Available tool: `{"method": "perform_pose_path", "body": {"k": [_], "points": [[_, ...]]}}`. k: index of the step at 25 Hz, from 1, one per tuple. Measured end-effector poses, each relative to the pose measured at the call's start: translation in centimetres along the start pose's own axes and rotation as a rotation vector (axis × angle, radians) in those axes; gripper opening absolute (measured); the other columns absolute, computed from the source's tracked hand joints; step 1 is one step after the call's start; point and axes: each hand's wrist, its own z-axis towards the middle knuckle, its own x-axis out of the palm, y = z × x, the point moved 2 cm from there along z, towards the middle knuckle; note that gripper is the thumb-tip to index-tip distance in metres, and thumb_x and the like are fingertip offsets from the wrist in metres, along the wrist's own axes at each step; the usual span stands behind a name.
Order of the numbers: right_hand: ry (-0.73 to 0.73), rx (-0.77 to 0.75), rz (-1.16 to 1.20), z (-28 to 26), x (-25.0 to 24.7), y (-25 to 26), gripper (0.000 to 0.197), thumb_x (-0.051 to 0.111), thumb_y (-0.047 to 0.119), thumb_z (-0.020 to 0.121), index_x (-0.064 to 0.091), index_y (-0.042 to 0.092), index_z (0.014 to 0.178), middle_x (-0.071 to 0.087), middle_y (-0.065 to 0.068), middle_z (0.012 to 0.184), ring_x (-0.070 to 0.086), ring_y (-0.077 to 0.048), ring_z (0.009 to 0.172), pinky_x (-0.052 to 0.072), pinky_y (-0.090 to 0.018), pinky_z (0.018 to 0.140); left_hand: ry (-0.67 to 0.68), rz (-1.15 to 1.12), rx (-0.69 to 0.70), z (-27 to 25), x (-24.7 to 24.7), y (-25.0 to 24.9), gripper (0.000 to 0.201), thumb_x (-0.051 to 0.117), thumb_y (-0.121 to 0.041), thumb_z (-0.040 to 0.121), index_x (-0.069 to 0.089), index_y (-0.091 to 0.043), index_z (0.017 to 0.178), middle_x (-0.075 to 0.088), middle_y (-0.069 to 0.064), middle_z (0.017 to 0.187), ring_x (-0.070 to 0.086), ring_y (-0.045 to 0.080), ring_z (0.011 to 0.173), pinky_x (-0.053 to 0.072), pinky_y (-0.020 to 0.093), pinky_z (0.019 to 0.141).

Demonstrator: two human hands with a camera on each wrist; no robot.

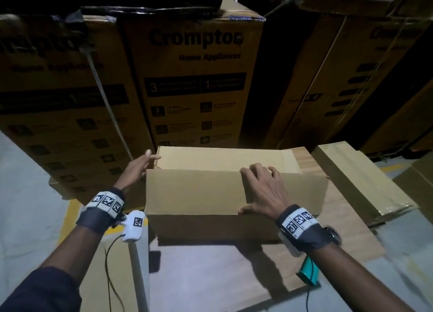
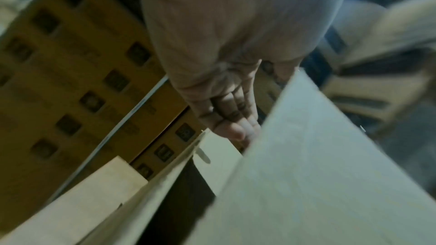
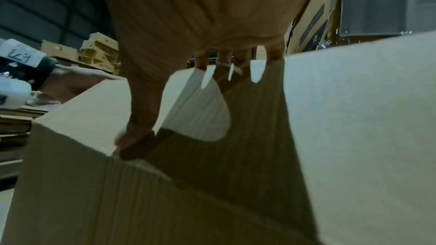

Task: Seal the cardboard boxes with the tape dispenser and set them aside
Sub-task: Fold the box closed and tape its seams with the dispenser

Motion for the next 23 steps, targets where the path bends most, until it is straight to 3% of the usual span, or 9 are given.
{"method": "perform_pose_path", "body": {"k": [2, 4, 6, 8, 12, 15, 19, 21, 23], "points": [[-0.142, -0.047, -0.049, -1.3, 0.0, -0.5, 0.112, 0.085, 0.079, 0.047, 0.047, 0.02, 0.135, 0.056, -0.011, 0.126, 0.062, -0.029, 0.106, 0.044, -0.057, 0.103, -0.047, 0.078, 0.064, 0.2, -0.3, 0.1, 0.03, 0.044, -0.038, 0.109, 0.071, -0.025, 0.11, 0.069, 0.019, 0.122, 0.064, 0.039, 0.112, 0.05, 0.045, 0.094], [-0.242, -0.072, -0.068, -2.6, 0.2, -1.2, 0.105, 0.091, 0.067, 0.05, 0.049, 0.017, 0.132, 0.06, -0.015, 0.123, 0.065, -0.031, 0.103, 0.047, -0.059, 0.099, 0.007, 0.595, 0.297, 0.5, 0.1, 0.3, 0.017, 0.056, -0.033, 0.104, 0.068, -0.029, 0.116, 0.06, 0.011, 0.136, 0.058, 0.027, 0.117, 0.048, 0.051, 0.098], [-0.294, -0.076, -0.058, -4.1, 0.3, -1.8, 0.092, 0.094, 0.053, 0.056, 0.051, 0.016, 0.129, 0.062, -0.014, 0.121, 0.064, -0.031, 0.104, 0.046, -0.058, 0.099, 0.105, 1.063, 0.485, 0.8, 1.3, 0.3, 0.043, 0.067, -0.048, 0.094, 0.061, -0.033, 0.134, 0.035, 0.005, 0.161, 0.038, 0.028, 0.14, 0.037, 0.062, 0.109], [-0.323, -0.065, -0.061, -5.6, 0.7, -2.6, 0.081, 0.093, 0.043, 0.062, 0.051, 0.017, 0.127, 0.063, -0.012, 0.119, 0.062, -0.03, 0.105, 0.044, -0.056, 0.099, 0.157, 1.241, 0.561, 1.3, 2.9, -0.2, 0.078, 0.074, -0.062, 0.081, 0.045, -0.038, 0.149, 0.007, 0.001, 0.171, 0.018, 0.03, 0.153, 0.027, 0.066, 0.116], [-0.308, -0.051, -0.071, -6.8, 0.4, -3.9, 0.074, 0.091, 0.037, 0.066, 0.051, 0.017, 0.126, 0.062, -0.01, 0.117, 0.061, -0.029, 0.105, 0.041, -0.054, 0.1, 0.204, 1.375, 0.342, 3.2, 5.3, -0.4, 0.13, 0.084, -0.069, 0.064, 0.001, -0.043, 0.161, -0.024, 0.001, 0.169, -0.009, 0.032, 0.157, 0.011, 0.065, 0.12], [-0.266, -0.033, -0.077, -5.8, -0.6, -4.2, 0.08, 0.093, 0.041, 0.061, 0.05, 0.019, 0.126, 0.064, -0.008, 0.115, 0.062, -0.027, 0.102, 0.046, -0.053, 0.097, 0.266, 1.395, 0.243, 4.4, 5.8, -0.5, 0.118, 0.079, -0.063, 0.077, -0.001, -0.043, 0.161, -0.011, 0.006, 0.171, 0.0, 0.034, 0.157, 0.027, 0.063, 0.119], [-0.186, 0.012, -0.034, -4.5, -0.9, -4.3, 0.09, 0.092, 0.048, 0.057, 0.049, 0.02, 0.13, 0.063, -0.009, 0.119, 0.063, -0.03, 0.108, 0.045, -0.057, 0.102, 0.369, 1.321, 0.378, 4.7, 4.4, -1.3, 0.076, 0.049, -0.062, 0.098, 0.013, -0.042, 0.161, 0.014, 0.012, 0.17, 0.02, 0.036, 0.154, 0.031, 0.055, 0.119], [-0.19, 0.026, -0.013, -4.2, -1.3, -4.2, 0.078, 0.08, 0.061, 0.07, 0.05, 0.022, 0.131, 0.063, -0.007, 0.121, 0.063, -0.028, 0.111, 0.042, -0.057, 0.106, 0.314, 1.103, 0.484, 4.4, 3.0, -2.5, 0.071, 0.031, -0.074, 0.097, 0.035, -0.035, 0.156, 0.046, 0.014, 0.156, 0.059, 0.023, 0.126, 0.05, 0.045, 0.103], [-0.201, 0.034, 0.067, -3.4, -1.7, -3.7, 0.068, 0.06, 0.076, 0.082, 0.056, 0.024, 0.125, 0.065, -0.002, 0.118, 0.062, -0.024, 0.109, 0.041, -0.056, 0.107, 0.184, 0.813, 0.49, 4.0, 1.7, -3.9, 0.071, 0.034, -0.074, 0.094, 0.058, -0.025, 0.139, 0.067, 0.011, 0.13, 0.065, 0.008, 0.092, 0.055, 0.036, 0.082]]}}
